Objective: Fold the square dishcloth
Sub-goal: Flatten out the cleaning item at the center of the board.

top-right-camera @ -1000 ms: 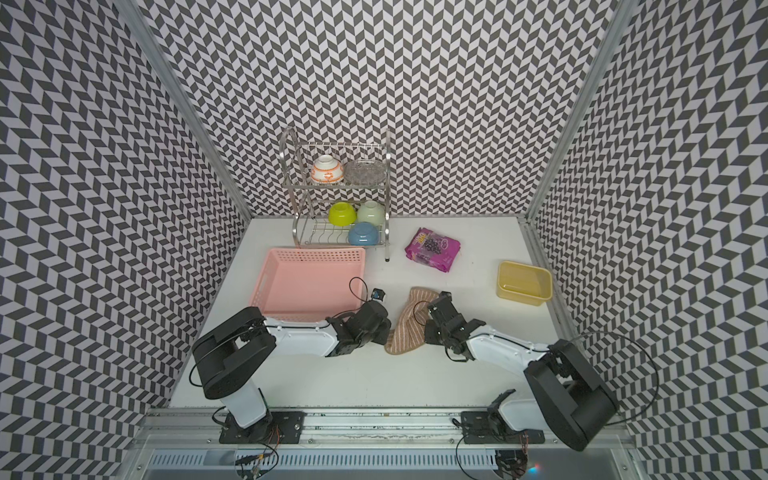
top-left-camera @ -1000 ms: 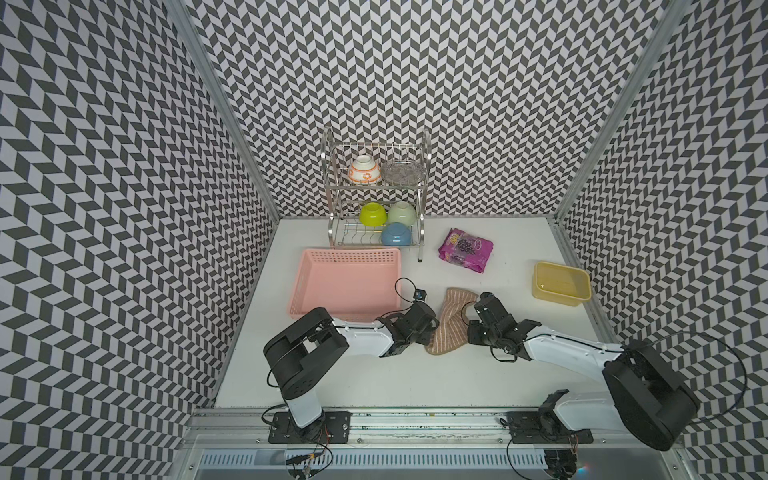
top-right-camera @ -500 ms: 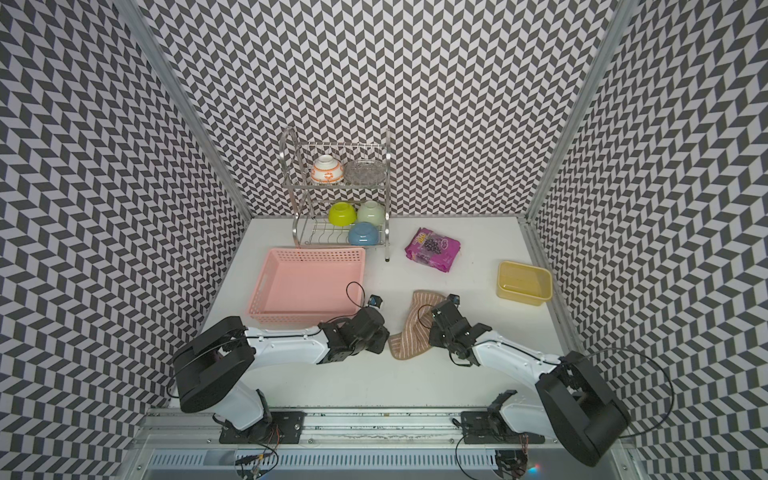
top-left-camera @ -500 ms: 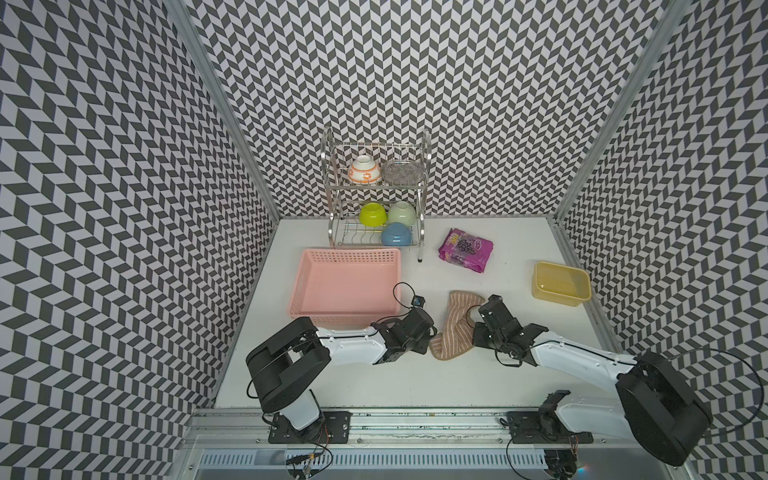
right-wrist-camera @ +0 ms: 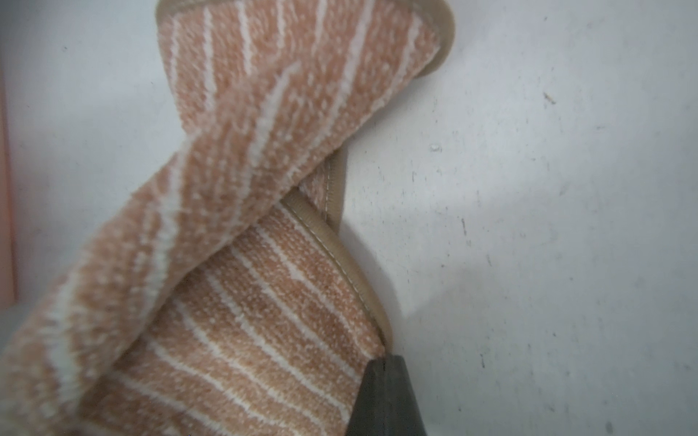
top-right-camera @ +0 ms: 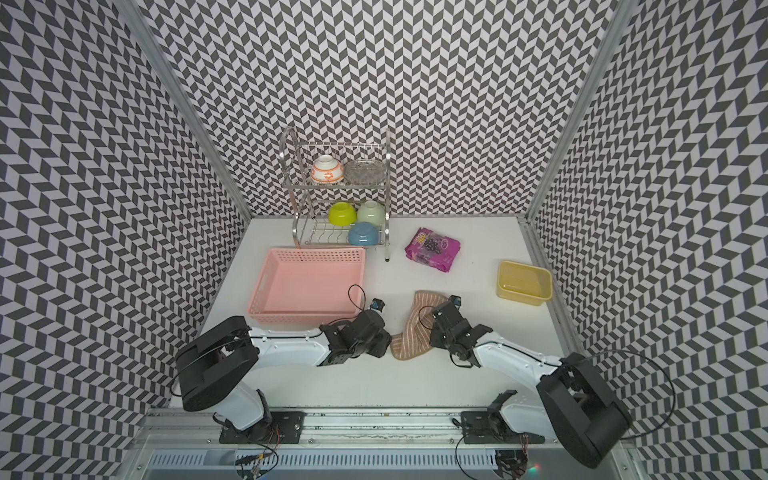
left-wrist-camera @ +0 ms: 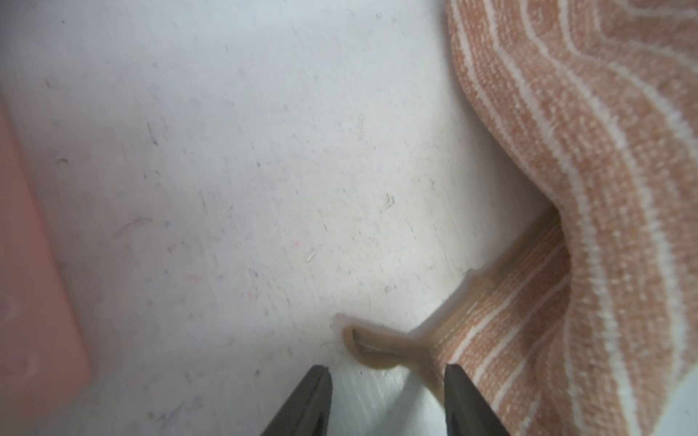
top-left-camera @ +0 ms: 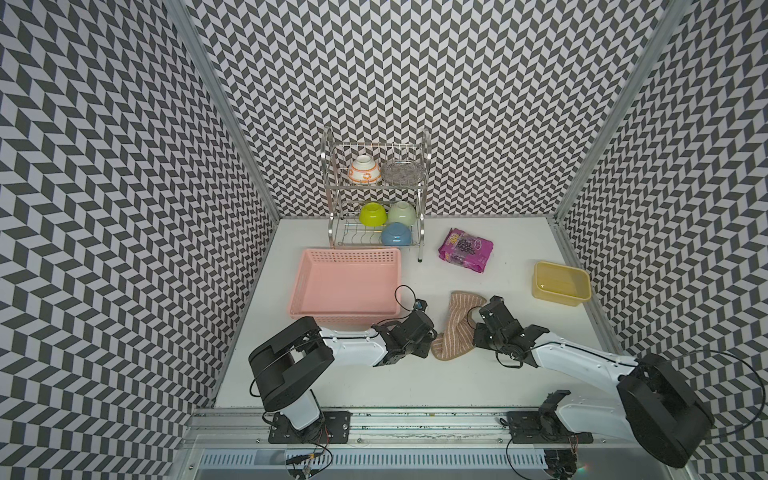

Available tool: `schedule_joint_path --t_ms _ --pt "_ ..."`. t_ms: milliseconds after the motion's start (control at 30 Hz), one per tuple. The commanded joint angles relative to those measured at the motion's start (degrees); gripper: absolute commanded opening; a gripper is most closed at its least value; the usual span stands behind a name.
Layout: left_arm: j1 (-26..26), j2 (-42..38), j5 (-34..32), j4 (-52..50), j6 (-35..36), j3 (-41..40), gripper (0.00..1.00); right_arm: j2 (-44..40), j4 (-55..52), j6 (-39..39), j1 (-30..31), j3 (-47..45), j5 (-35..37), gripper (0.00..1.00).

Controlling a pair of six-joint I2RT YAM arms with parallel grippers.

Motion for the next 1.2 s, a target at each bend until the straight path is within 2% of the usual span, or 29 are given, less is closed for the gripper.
schedule_joint_path --t_ms 0,167,200,433,733,1167 --pt "-0.4 3.5 -0.2 -1.0 -0.1 0.7 0.38 -1.4 0.2 0.6 0.5 -0.2 0.8 0.03" --pt "-0.4 4.2 -0.5 -1.7 0.4 1.7 0.02 -4.2 -1.9 1.0 0.5 0.4 2.0 0.02" --pt "-0.4 4.0 -0.6 -2.4 0.7 2.3 0.0 -4.7 -2.5 1.1 0.5 0.5 2.4 0.02" --pt "-0.4 -0.4 -2.7 -5.0 3.0 5.5 0.0 -9.1 -8.2 1.5 0.5 2.5 6.6 0.0" --pt "-0.3 -11.2 -11.6 -4.7 3.8 7.5 0.0 -12.2 -14.6 1.6 0.4 9.3 12.5 0.0" --pt "2.2 -12.8 -19.7 -0.2 5.4 12.3 0.0 -8.7 -15.2 -3.8 -0.5 19.8 19.3 0.0"
